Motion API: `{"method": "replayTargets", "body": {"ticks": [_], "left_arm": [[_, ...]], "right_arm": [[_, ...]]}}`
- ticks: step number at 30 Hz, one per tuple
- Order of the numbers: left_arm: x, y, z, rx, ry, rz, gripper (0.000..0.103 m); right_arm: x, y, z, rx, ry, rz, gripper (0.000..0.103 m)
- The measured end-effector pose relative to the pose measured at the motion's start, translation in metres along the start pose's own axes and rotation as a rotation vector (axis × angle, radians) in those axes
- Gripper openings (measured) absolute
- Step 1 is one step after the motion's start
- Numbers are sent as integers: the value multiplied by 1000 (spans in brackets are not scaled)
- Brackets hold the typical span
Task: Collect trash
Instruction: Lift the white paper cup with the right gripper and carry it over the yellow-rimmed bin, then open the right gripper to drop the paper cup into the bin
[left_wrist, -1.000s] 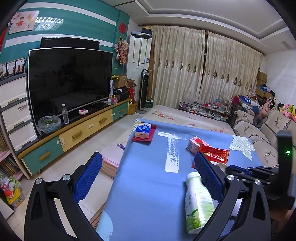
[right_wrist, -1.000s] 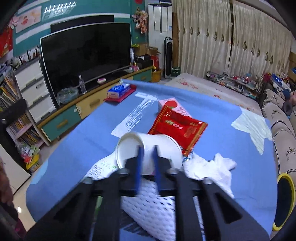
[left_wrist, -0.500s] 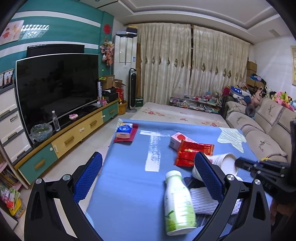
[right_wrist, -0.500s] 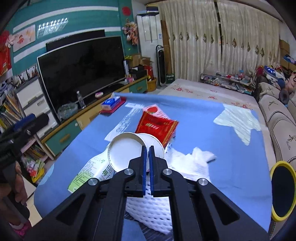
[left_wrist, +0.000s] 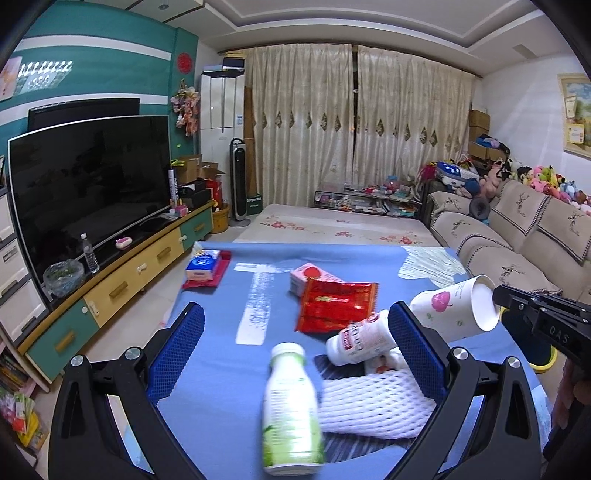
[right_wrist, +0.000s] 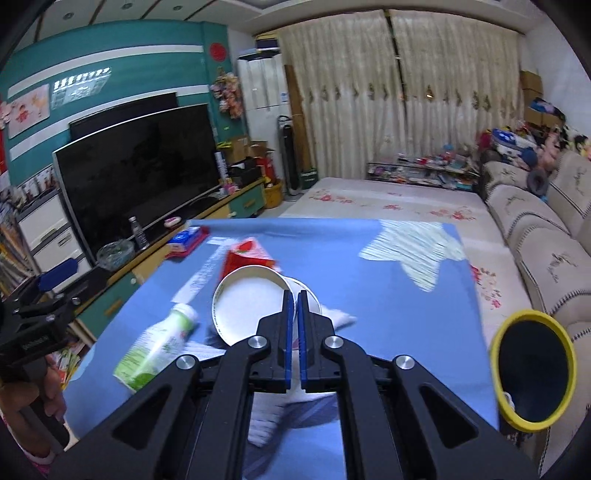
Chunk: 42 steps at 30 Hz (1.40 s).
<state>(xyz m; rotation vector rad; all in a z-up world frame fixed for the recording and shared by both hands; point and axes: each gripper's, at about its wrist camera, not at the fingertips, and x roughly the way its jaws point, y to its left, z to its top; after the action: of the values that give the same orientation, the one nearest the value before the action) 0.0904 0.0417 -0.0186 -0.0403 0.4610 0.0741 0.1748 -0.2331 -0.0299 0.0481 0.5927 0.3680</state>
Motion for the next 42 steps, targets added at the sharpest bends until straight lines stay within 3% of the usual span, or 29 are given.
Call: {"method": "replayTargets", "body": {"ticks": [7,18,25,31,42], "left_arm": [[2,-29,2,36,10,-13,98],[17,-66,3,80,35,-38,98],[32,-87,2,102,62,-43,98],[44,-101,1,128,86,-51,98],[54,-110,-1,147,107,-58,98]], "right_arm": [[-21,-61,-6,92,-28,-52,2],[-35,-206,-35,288,0,-313,2],[-25,-281,-70,416,59,-424,2],[-8,-313,-92,468,107,-466,2],[3,-322,-98,485,128,-520,3]]}}
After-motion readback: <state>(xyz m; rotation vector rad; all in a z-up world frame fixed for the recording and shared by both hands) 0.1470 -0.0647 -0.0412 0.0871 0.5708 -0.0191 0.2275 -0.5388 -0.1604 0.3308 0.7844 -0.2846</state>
